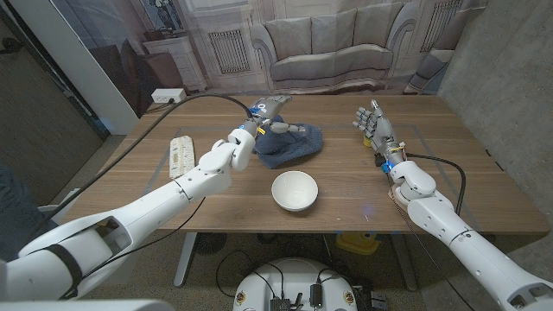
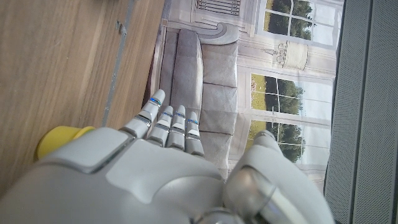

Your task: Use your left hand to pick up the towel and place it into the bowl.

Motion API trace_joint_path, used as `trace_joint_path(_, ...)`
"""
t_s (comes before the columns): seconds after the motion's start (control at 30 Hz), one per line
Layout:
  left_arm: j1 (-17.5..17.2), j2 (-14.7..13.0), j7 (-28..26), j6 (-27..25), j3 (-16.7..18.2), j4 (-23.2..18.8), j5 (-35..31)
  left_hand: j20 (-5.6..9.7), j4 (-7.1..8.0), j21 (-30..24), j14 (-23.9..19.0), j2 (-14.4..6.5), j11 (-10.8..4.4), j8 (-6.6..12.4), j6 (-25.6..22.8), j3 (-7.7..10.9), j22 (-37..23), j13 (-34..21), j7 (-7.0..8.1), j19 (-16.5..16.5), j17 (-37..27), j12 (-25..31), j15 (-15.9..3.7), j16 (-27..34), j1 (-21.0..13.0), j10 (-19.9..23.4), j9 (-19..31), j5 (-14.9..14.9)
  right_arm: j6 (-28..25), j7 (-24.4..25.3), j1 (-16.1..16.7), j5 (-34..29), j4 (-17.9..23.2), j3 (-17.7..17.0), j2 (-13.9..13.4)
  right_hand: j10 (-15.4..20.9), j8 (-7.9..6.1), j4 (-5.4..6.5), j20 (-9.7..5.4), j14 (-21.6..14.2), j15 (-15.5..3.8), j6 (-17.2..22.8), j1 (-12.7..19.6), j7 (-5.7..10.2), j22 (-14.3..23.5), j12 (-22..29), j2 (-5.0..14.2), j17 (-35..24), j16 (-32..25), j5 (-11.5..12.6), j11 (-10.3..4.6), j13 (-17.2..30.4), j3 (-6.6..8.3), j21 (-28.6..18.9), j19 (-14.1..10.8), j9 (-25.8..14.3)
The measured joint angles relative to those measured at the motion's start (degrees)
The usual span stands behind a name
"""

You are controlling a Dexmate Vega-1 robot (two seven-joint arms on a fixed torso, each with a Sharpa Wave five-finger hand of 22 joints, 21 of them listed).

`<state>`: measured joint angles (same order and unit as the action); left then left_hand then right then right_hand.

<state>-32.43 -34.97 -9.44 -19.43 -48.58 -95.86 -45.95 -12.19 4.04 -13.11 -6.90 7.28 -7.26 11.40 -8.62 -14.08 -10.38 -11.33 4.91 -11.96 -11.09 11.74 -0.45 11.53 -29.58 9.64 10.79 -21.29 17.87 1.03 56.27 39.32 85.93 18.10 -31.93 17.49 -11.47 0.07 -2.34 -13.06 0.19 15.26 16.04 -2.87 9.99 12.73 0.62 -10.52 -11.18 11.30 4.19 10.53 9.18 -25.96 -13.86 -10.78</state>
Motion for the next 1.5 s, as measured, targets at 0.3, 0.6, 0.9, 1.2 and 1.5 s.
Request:
trace_joint_path(0.3, 0.3, 0.35, 0.93, -0.12, -0.54, 0.42, -0.52, 0.02, 0.01, 0.0, 0.0, 0.29, 0.0, 0.0, 0.0, -0.36, 0.0, 0.01, 0.0, -0.61, 0.0, 0.0, 0.0, 0.0, -0.3, 0.01, 0.0, 0.0, -0.16, -0.04, -0.23, 0.0, 0.07, -0.03, -0.08, 0.2, 0.0, 0.0, 0.0, 0.0, 0.0, 0.0, 0.0, 0.0, 0.0, 0.0, 0.0, 0.0, 0.0, 0.0, 0.21, 0.0, 0.0, 0.34, 0.0, 0.0)
trace_joint_path(0.6, 0.38, 0.91, 1.19, -0.02, -0.94, 1.38, -0.55, 0.02, 0.08, 0.0, 0.0, 0.27, 0.01, 0.0, -0.01, -0.41, -0.01, 0.01, 0.0, -1.22, 0.01, 0.0, -0.01, 0.0, -0.32, 0.01, 0.0, -0.33, -0.16, -0.38, -0.47, 0.12, -0.41, -0.03, 0.03, 0.2, 0.0, 0.0, 0.0, 0.0, 0.0, 0.0, 0.0, 0.0, 0.0, 0.0, 0.0, 0.0, 0.0, 0.0, 0.21, 0.0, 0.0, 0.64, 0.0, 0.0)
trace_joint_path(0.9, 0.51, 1.52, 1.39, 0.05, -1.43, 2.61, -0.05, -0.18, -0.07, 0.0, -0.01, -0.04, 0.01, 0.0, -0.01, -0.56, -0.01, 0.01, 0.0, -1.42, 0.01, 0.0, -0.01, 0.0, -0.63, 0.01, 0.0, -0.33, -0.13, -0.76, -0.67, 0.36, -1.04, -0.03, 0.19, 0.2, 0.0, -0.24, 0.0, 0.0, 0.0, 0.0, 0.23, 0.0, 0.0, -0.02, 0.23, 0.0, 0.0, 0.0, 0.21, 0.0, -0.24, 0.64, 0.0, 0.0)
trace_joint_path(1.2, 0.68, 2.02, 1.39, 0.1, -2.14, 3.78, 0.45, -0.11, -0.07, 0.0, -0.35, -0.35, -0.43, 0.0, -0.01, -0.56, -0.01, 0.01, 0.0, -1.75, 0.01, 0.0, -0.35, 0.0, -0.94, 0.02, 0.0, -0.55, 0.09, -1.12, -0.89, 0.58, -1.67, 0.02, 0.44, 0.2, 0.0, -0.24, 0.11, 0.0, 0.0, 0.0, 0.23, 0.0, 0.0, -0.23, 0.23, 0.0, 0.0, 0.0, 0.21, 0.0, -0.24, 0.96, -0.11, 0.0)
trace_joint_path(1.5, 0.86, 2.16, 1.34, -0.24, -3.07, 4.4, -0.12, -0.18, -0.08, 0.13, -0.35, -0.65, -0.74, 0.0, -0.01, -0.56, -0.01, 0.01, 0.0, -1.82, 0.01, 0.0, -0.35, 0.0, -1.24, 0.33, -0.01, -0.76, 0.46, -1.44, -1.04, 0.7, -2.13, 0.05, 0.66, 0.19, 0.0, -0.24, 0.11, 0.0, 0.0, 0.0, 0.23, 0.0, 0.0, -0.23, 0.23, 0.0, 0.0, 0.0, 0.21, 0.0, -0.24, 1.18, -0.1, 0.0)
